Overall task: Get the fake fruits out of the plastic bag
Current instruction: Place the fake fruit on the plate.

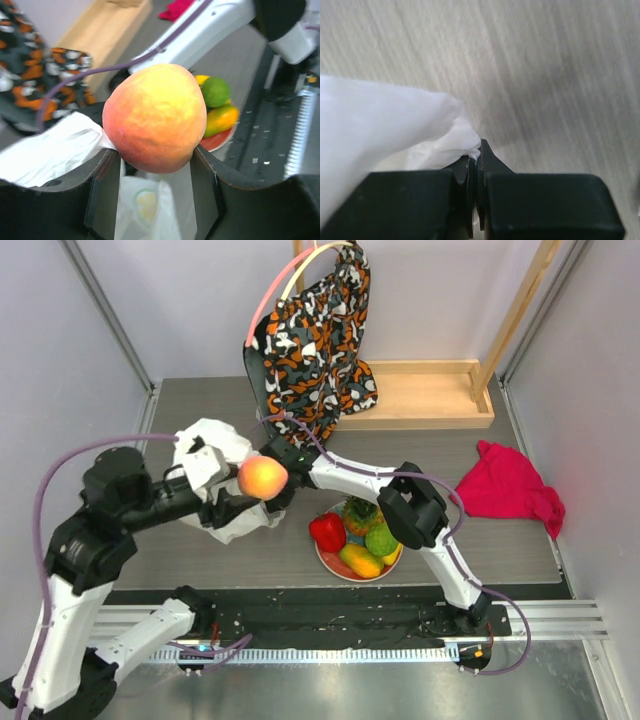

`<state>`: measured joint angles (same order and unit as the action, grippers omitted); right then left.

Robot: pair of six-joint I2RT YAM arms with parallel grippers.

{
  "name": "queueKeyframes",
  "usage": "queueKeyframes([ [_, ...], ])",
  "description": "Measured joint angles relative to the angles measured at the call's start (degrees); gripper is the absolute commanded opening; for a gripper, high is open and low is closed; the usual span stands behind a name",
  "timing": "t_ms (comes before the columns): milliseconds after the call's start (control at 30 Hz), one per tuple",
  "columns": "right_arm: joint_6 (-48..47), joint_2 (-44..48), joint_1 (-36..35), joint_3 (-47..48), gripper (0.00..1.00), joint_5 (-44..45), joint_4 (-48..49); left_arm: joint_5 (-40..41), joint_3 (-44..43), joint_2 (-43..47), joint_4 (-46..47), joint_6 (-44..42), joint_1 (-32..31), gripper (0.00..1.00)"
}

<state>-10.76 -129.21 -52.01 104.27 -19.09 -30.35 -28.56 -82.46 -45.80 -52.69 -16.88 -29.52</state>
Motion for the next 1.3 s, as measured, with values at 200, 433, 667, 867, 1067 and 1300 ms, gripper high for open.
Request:
queueKeyframes([
  [200, -1.33, -1.44, 0.26, 3.67, 0.33, 1.44, -0.09, -5.03, 11.54, -1.95, -0.5, 4.98, -0.04, 0.0],
  [433, -6.08, 1.73, 0.98, 1.11, 0.84, 4.02, -1.64, 3.45, 18.51, 3.63, -6.84, 2.95, -0.04, 0.0],
  [667, -11.47, 12.94, 1.49, -1.42, 0.98, 2.82, -6.36, 10.4, 19.19, 8.57, -9.14, 0.11, 1.05, 0.0],
  [867, -17.55, 21.18, 2.69, -0.94, 0.99, -7.41, -13.2, 18.14, 20.35, 7.45, -9.44, -1.84, 2.71, 0.0],
  [1067, -24.41, 21.18, 2.97, 5.77, 1.0, -19.06, -28.17, 19.26, 20.35, 4.63, -9.46, -1.73, 6.03, 0.0],
  [1300, -29.99, 22.58, 3.61, 8.76, 0.93, -22.03, -38.49, 15.67, 17.81, -0.48, -10.69, 0.31, 11.06, 0.0],
])
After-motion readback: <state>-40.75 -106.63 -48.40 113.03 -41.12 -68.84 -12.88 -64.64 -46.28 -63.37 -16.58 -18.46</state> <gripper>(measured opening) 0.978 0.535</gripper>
